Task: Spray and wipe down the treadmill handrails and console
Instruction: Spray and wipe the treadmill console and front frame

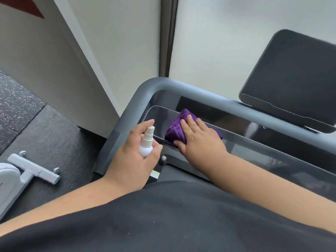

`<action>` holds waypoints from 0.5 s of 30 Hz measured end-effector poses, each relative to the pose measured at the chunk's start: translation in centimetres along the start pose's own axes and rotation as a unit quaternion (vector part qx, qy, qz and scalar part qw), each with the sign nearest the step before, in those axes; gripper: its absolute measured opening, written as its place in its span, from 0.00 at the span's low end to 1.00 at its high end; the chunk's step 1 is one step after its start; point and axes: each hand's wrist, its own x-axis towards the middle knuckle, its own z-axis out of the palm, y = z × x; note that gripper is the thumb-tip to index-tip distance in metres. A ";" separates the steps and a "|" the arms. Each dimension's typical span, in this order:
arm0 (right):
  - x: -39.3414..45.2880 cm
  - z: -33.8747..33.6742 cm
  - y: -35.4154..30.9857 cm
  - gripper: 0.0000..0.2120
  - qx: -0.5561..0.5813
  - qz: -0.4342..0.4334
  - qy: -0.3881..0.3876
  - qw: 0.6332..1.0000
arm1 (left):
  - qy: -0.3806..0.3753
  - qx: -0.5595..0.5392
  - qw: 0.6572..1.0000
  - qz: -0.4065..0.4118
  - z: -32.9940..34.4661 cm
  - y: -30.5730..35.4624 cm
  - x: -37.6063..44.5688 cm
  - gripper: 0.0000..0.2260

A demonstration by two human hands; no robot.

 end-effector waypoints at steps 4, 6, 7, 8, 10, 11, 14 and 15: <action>-2.5 0.2 2.7 0.38 -0.015 0.067 0.001 0.998 | -0.015 0.002 1.000 0.020 0.6 0.5 0.3 0.32; -2.6 0.2 2.0 0.38 -0.017 0.081 0.004 0.997 | -0.015 0.007 1.000 0.024 0.6 0.5 0.5 0.32; -2.4 0.3 1.3 0.37 -0.016 0.076 0.007 0.997 | -0.014 0.009 1.000 0.026 0.6 0.4 0.5 0.32; -2.1 0.4 0.6 0.37 -0.014 0.057 0.010 0.998 | -0.013 0.011 0.999 0.028 0.6 0.4 0.5 0.32; -1.8 0.6 -0.8 0.37 -0.018 -0.021 0.012 1.000 | -0.009 0.021 0.999 0.032 0.7 0.6 0.4 0.32; -1.8 0.8 -1.3 0.37 -0.027 -0.067 0.013 0.997 | -0.008 0.026 0.999 0.033 0.8 0.7 0.3 0.32; -1.8 0.9 -1.1 0.36 -0.034 -0.117 0.014 0.992 | -0.013 0.035 0.999 0.039 1.1 0.8 0.4 0.30; -2.0 0.9 -0.4 0.36 -0.019 -0.095 0.019 0.995 | -0.014 0.038 0.998 0.041 1.1 0.8 0.6 0.30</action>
